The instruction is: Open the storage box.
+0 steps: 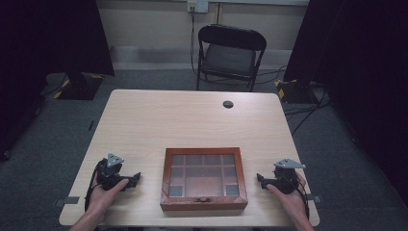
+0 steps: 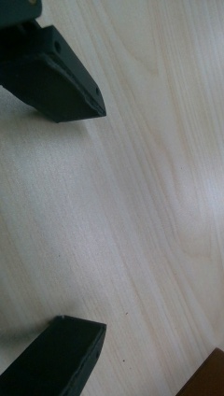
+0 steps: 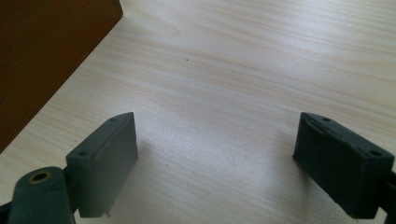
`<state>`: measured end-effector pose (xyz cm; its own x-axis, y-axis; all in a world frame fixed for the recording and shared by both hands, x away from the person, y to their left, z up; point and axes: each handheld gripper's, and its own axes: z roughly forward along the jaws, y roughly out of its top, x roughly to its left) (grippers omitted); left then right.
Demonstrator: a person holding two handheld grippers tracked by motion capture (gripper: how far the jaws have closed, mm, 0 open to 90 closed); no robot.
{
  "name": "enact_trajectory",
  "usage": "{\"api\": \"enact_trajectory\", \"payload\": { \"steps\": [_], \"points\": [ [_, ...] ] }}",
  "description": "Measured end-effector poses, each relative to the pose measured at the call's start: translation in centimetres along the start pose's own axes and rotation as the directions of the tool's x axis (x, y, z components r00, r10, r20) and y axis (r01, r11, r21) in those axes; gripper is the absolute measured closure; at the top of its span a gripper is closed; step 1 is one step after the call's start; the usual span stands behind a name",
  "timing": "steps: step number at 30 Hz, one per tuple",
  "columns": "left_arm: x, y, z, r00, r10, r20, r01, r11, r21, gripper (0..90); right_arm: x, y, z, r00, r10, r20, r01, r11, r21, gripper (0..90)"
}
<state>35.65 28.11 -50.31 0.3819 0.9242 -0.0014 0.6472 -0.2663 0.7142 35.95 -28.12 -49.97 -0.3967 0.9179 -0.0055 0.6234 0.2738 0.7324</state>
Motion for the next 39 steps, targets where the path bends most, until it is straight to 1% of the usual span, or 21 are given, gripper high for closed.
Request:
{"api": "enact_trajectory", "payload": {
  "steps": [5, 8, 9, 10, 11, 13, 18, 21, 22, 23, 26, 27, 30, 31, 32, 33, 35, 36, 37, 38, 39],
  "points": [
    [0.0, 0.0, 0.0, 1.0000, 0.001, 0.001, -0.001, 1.0000, 0.002, 0.0, 0.0, 0.0, 0.0, 1.0000, -0.001, -0.001, 0.001, 1.000, 0.000, 12.8],
    [0.0, 0.0, 0.0, 1.0000, -0.001, 0.004, 0.001, 1.0000, 0.000, 0.0, -0.1, 0.3, -0.2, 0.9997, -0.008, -0.024, 0.009, 1.000, 0.014, 20.6],
    [0.0, 0.0, 0.0, 1.0000, -0.001, 0.004, 0.001, 1.0000, 0.000, 0.0, -0.1, 0.3, -0.2, 0.9997, -0.008, -0.024, 0.009, 1.000, 0.014, 20.6],
    [0.0, 0.0, 0.0, 1.0000, 0.001, 0.005, -0.001, 1.0000, 0.000, 0.0, -0.1, 0.4, -0.2, 0.9991, -0.003, -0.041, 0.004, 1.000, 0.009, 21.4],
    [0.0, 0.0, 0.1, 1.0000, 0.000, 0.008, 0.000, 1.0000, -0.001, 0.0, 0.0, 0.6, -0.3, 0.9983, -0.001, -0.059, 0.003, 1.000, 0.023, 23.8],
    [0.1, 0.1, 0.1, 0.9999, 0.009, 0.008, -0.009, 1.0000, 0.002, 0.0, 0.1, 0.8, -0.4, 0.9968, 0.007, -0.080, -0.005, 1.000, 0.021, 25.9],
    [0.1, 0.1, 0.1, 0.9999, 0.006, 0.011, -0.006, 1.0000, 0.000, 0.0, 0.3, 1.3, -1.0, 0.9918, 0.027, -0.125, -0.026, 1.000, 0.007, 32.5],
    [0.1, 0.1, 0.2, 0.9999, 0.006, 0.013, -0.006, 1.0000, 0.000, 0.0, 0.4, 1.7, -1.5, 0.9877, 0.029, -0.154, -0.032, 0.999, -0.017, 36.9],
    [0.1, 0.1, 0.2, 0.9999, 0.006, 0.013, -0.006, 1.0000, 0.000, 0.0, 0.4, 1.7, -1.5, 0.9877, 0.029, -0.154, -0.032, 0.999, -0.017, 36.9],
    [0.1, 0.2, 0.2, 0.9999, 0.009, 0.012, -0.009, 1.0000, 0.002, 0.0, 0.6, 2.0, -1.9, 0.9840, 0.027, -0.176, -0.033, 0.999, -0.030, 38.4],
    [0.1, 0.2, 0.2, 0.9999, 0.010, 0.011, -0.010, 0.9999, 0.000, 0.0, 0.9, 2.2, -2.3, 0.9815, 0.014, -0.191, -0.024, 0.999, -0.049, 40.6],
    [0.1, 0.2, 0.2, 0.9999, 0.011, 0.012, -0.011, 0.9999, 0.001, 0.0, 1.1, 2.5, -2.6, 0.9773, 0.008, -0.212, -0.021, 0.998, -0.062, 42.9],
    [0.1, 0.2, 0.2, 0.9999, 0.011, 0.012, -0.011, 0.9999, 0.001, 0.0, 1.5, 2.8, -3.1, 0.9696, -0.001, -0.245, -0.018, 0.997, -0.074, 45.6],
    [0.1, 0.2, 0.2, 0.9999, 0.011, 0.012, -0.011, 0.9999, 0.001, 0.0, 1.6, 2.9, -3.2, 0.9652, 0.001, -0.262, -0.022, 0.997, -0.077, 46.8],
    [0.1, 0.2, 0.2, 0.9999, 0.011, 0.012, -0.011, 0.9999, 0.001, 0.0, 1.6, 2.9, -3.2, 0.9652, 0.001, -0.262, -0.022, 0.997, -0.077, 46.8],
    [0.1, 0.2, 0.2, 0.9999, 0.011, 0.010, -0.011, 0.9999, 0.000, 0.0, 1.7, 3.1, -3.3, 0.9541, -0.007, -0.300, -0.018, 0.997, -0.080, 48.4],
    [0.1, 0.2, 0.2, 0.9999, 0.010, 0.014, -0.010, 0.9999, 0.001, 0.0, 1.8, 3.2, -3.4, 0.9531, -0.015, -0.302, -0.010, 0.997, -0.081, 49.3],
    [0.1, 0.2, 0.2, 0.9999, 0.011, 0.010, -0.011, 0.9999, 0.000, 0.0, 2.0, 3.3, -3.7, 0.9461, -0.022, -0.323, -0.007, 0.996, -0.087, 51.1],
    [0.1, 0.2, 0.2, 0.9999, 0.011, 0.012, -0.011, 0.9999, 0.001, 0.0, 2.1, 3.4, -3.8, 0.9442, -0.026, -0.328, -0.005, 0.996, -0.092, 52.4],
    [0.1, 0.2, 0.2, 0.9999, 0.011, 0.012, -0.011, 0.9999, 0.001, 0.0, 2.2, 3.5, -3.9, 0.9398, -0.028, -0.341, -0.006, 0.995, -0.097, 53.3],
    [0.1, 0.2, 0.2, 0.9999, 0.011, 0.012, -0.011, 0.9999, 0.001, 0.0, 2.2, 3.5, -3.9, 0.9398, -0.028, -0.341, -0.006, 0.995, -0.097, 53.3]
  ]
}}
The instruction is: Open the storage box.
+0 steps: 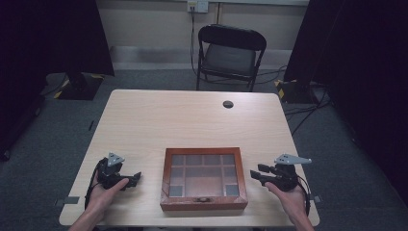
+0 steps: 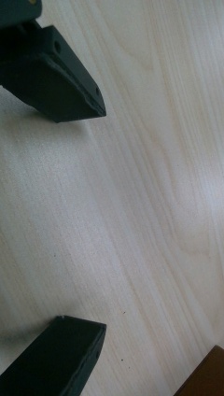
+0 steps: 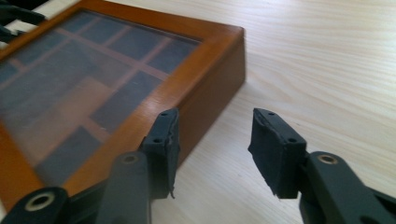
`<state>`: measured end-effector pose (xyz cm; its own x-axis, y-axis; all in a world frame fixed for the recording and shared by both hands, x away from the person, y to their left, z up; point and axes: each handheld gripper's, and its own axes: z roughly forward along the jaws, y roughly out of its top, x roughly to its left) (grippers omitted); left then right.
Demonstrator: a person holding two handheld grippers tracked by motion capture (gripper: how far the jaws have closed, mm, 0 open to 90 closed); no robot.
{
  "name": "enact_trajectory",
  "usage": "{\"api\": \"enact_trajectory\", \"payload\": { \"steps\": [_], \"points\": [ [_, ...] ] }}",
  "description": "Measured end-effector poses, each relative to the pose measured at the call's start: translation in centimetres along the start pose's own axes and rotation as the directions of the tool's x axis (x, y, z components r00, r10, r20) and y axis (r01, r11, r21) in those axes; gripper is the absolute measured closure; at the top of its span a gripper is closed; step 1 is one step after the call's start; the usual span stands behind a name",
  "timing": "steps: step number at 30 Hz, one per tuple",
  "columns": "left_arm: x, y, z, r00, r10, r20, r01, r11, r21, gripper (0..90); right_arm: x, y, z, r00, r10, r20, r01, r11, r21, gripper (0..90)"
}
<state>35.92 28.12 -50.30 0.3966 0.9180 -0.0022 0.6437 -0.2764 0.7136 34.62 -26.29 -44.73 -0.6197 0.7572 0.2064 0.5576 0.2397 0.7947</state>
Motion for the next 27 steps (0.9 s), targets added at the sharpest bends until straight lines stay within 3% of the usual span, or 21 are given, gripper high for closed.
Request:
{"api": "enact_trajectory", "payload": {
  "steps": [3, 12, 18, 21, 22, 25, 26, 27],
  "points": [
    [0.0, 0.0, 0.0, 1.0000, 0.000, 0.001, 0.000, 1.0000, 0.000, 0.0, 0.6, 0.4, -0.2, 0.9985, -0.017, -0.051, 0.017, 1.000, -0.006, 55.9],
    [0.0, 0.0, 0.0, 1.0000, 0.000, 0.000, 0.000, 1.0000, 0.000, 0.0, 3.0, 1.5, -0.2, 0.9886, -0.075, -0.131, 0.074, 0.997, -0.014, 60.5],
    [-0.1, 0.0, 0.0, 1.0000, -0.002, 0.000, 0.002, 1.0000, -0.002, 0.1, 5.6, 2.8, 1.0, 0.9654, -0.156, -0.209, 0.160, 0.987, 0.000, 62.9],
    [-0.1, 0.0, 0.0, 1.0000, -0.002, 0.000, 0.002, 1.0000, -0.003, 0.1, 6.5, 3.3, 1.6, 0.9547, -0.180, -0.237, 0.186, 0.983, 0.003, 63.8],
    [-0.1, 0.0, 0.0, 1.0000, -0.002, 0.000, 0.002, 1.0000, -0.003, 0.1, 6.5, 3.3, 1.6, 0.9547, -0.180, -0.237, 0.186, 0.983, 0.003, 63.8],
    [-0.1, 0.0, 0.0, 1.0000, -0.003, 0.000, 0.003, 1.0000, -0.003, 0.1, 7.7, 4.2, 2.2, 0.9404, -0.204, -0.272, 0.210, 0.978, -0.009, 65.4],
    [-0.1, 0.0, 0.0, 1.0000, -0.003, 0.000, 0.003, 1.0000, -0.003, 0.1, 7.7, 4.2, 2.2, 0.9404, -0.204, -0.272, 0.210, 0.978, -0.009, 65.4],
    [-0.1, 0.0, 0.0, 1.0000, -0.002, 0.000, 0.002, 1.0000, -0.002, 0.1, 8.3, 4.7, 2.6, 0.9310, -0.225, -0.288, 0.233, 0.972, -0.005, 66.1]
  ]
}}
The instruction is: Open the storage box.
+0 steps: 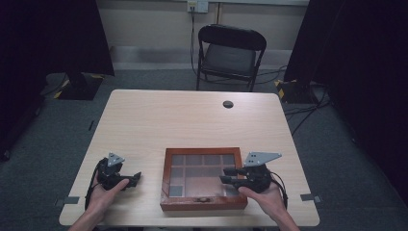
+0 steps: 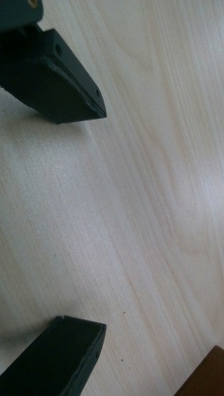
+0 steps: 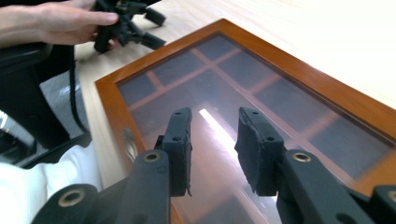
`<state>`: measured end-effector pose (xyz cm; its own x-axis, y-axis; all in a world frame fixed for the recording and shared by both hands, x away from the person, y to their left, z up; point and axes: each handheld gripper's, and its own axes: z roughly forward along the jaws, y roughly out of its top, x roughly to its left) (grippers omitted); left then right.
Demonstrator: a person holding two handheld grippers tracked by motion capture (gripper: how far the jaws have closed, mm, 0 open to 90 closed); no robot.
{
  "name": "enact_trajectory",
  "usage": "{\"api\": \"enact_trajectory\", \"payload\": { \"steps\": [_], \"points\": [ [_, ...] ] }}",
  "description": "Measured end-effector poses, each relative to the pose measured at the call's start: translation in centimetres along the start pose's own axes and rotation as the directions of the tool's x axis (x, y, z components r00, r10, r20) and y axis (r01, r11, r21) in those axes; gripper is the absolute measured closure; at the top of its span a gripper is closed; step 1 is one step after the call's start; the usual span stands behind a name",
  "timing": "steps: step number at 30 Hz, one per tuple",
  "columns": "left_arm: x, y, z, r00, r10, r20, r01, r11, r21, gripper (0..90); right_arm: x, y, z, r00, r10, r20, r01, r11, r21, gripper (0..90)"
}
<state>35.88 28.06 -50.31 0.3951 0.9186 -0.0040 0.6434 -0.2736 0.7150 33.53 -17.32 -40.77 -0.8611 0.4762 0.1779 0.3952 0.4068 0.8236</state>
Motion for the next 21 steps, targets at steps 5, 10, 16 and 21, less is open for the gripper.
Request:
{"api": "enact_trajectory", "payload": {
  "steps": [5, 10, 16, 21],
  "points": [
    [0.0, 0.0, 0.0, 1.0000, -0.001, -0.001, 0.001, 1.0000, -0.001, 0.2, 1.3, 0.1, 1.9, 0.9965, -0.026, -0.079, 0.027, 1.000, 0.013, 67.0],
    [0.0, 0.0, 0.0, 1.0000, -0.001, -0.001, 0.001, 1.0000, 0.000, 0.2, 2.2, -0.2, 3.2, 0.9913, -0.050, -0.122, 0.056, 0.997, 0.053, 68.8],
    [-0.1, 0.0, 0.0, 1.0000, -0.005, -0.005, 0.005, 1.0000, 0.000, 0.0, 2.9, -0.6, 4.3, 0.9855, -0.063, -0.158, 0.076, 0.994, 0.077, 74.8],
    [-0.1, 0.0, 0.0, 1.0000, -0.004, -0.005, 0.004, 1.0000, 0.000, 0.0, 3.4, -0.6, 4.4, 0.9801, -0.085, -0.179, 0.100, 0.992, 0.080, 76.0]
  ]
}}
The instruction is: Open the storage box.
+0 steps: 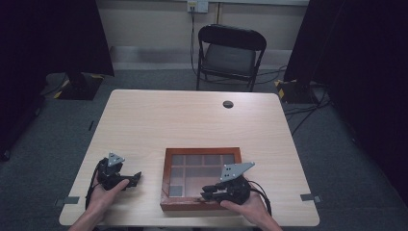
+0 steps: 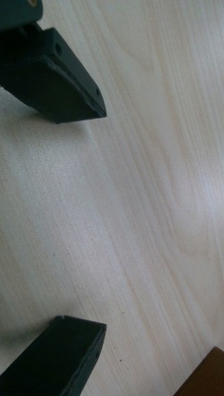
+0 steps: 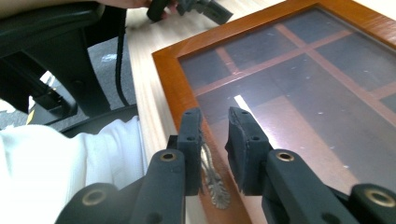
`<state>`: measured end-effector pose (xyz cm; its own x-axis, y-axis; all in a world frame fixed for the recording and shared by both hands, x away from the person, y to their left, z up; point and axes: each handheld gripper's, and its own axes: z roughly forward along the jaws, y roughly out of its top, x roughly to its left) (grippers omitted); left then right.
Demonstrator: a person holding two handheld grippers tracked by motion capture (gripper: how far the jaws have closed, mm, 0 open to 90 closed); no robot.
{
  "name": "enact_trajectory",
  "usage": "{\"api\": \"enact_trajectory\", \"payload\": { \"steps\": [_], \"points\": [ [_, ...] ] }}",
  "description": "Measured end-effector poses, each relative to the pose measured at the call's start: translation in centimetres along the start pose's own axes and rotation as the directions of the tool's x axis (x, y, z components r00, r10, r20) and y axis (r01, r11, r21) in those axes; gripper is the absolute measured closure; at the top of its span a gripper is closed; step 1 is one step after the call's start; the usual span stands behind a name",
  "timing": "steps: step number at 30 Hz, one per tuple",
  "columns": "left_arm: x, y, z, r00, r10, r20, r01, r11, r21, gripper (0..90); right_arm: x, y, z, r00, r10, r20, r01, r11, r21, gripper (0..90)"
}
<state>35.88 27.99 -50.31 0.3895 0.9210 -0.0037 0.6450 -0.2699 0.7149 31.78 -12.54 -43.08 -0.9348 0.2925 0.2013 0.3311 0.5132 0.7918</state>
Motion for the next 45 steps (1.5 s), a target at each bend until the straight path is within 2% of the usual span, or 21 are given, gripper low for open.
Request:
{"api": "enact_trajectory", "payload": {
  "steps": [6, 8, 12, 20, 29, 31, 33, 35, 38, 40, 42, 45],
  "points": [
    [0.0, 0.0, 0.0, 1.0000, 0.000, -0.001, 0.000, 1.0000, 0.001, 0.0, 0.1, -0.1, 0.5, 0.9998, -0.014, -0.015, 0.014, 1.000, 0.016, 77.7],
    [0.0, 0.0, 0.0, 1.0000, 0.002, -0.002, -0.002, 1.0000, 0.002, 0.0, 0.3, -0.6, 0.7, 0.9996, -0.021, -0.021, 0.022, 0.999, 0.044, 78.9],
    [0.0, 0.1, 0.1, 1.0000, 0.000, 0.002, 0.000, 1.0000, -0.002, 0.0, 0.2, -1.0, 0.6, 0.9996, -0.022, -0.016, 0.023, 0.999, 0.045, 79.9],
    [0.0, 0.1, 0.1, 1.0000, -0.003, 0.003, 0.003, 1.0000, -0.001, 0.0, 0.3, -1.0, 0.8, 0.9983, -0.056, -0.020, 0.057, 0.997, 0.043, 81.3],
    [0.1, 0.2, 0.0, 0.9999, -0.006, 0.010, 0.006, 0.9999, 0.014, 0.2, 0.1, -0.7, 0.8, 0.9980, -0.052, -0.035, 0.054, 0.997, 0.058, 81.9],
    [0.1, 0.3, -0.2, 0.9999, -0.015, 0.007, 0.015, 0.9998, 0.015, 4.0, 0.1, -0.6, 0.8, 0.9980, -0.051, -0.036, 0.053, 0.997, 0.062, 82.0],
    [0.3, 0.3, -0.5, 0.9995, -0.028, 0.017, 0.028, 0.9996, 0.009, 10.5, 0.1, -0.4, 0.7, 0.9975, -0.057, -0.042, 0.060, 0.996, 0.064, 82.2],
    [0.4, 0.3, -0.5, 0.9996, -0.022, 0.017, 0.022, 0.9997, 0.006, 14.9, 0.1, -0.2, 0.5, 0.9972, -0.059, -0.045, 0.062, 0.997, 0.055, 82.2],
    [0.5, 0.4, -0.7, 0.9992, -0.029, 0.028, 0.029, 0.9995, 0.010, 15.6, 0.1, 0.0, 0.3, 0.9974, -0.055, -0.047, 0.058, 0.997, 0.048, 82.3],
    [0.4, 0.4, -0.8, 0.9976, -0.035, 0.060, 0.035, 0.9993, 0.012, 16.3, 0.0, 0.3, 0.1, 0.9973, -0.053, -0.050, 0.055, 0.998, 0.038, 82.4],
    [0.3, 0.5, -0.9, 0.9961, -0.049, 0.073, 0.049, 0.9988, 0.011, 17.6, 0.0, 0.3, 0.0, 0.9973, -0.052, -0.051, 0.054, 0.998, 0.038, 82.4],
    [-0.1, 0.7, -1.2, 0.9931, -0.049, 0.107, 0.051, 0.9985, -0.020, 19.6, -0.1, 0.8, -0.4, 0.9972, -0.050, -0.056, 0.051, 0.998, 0.029, 82.5]
  ]
}}
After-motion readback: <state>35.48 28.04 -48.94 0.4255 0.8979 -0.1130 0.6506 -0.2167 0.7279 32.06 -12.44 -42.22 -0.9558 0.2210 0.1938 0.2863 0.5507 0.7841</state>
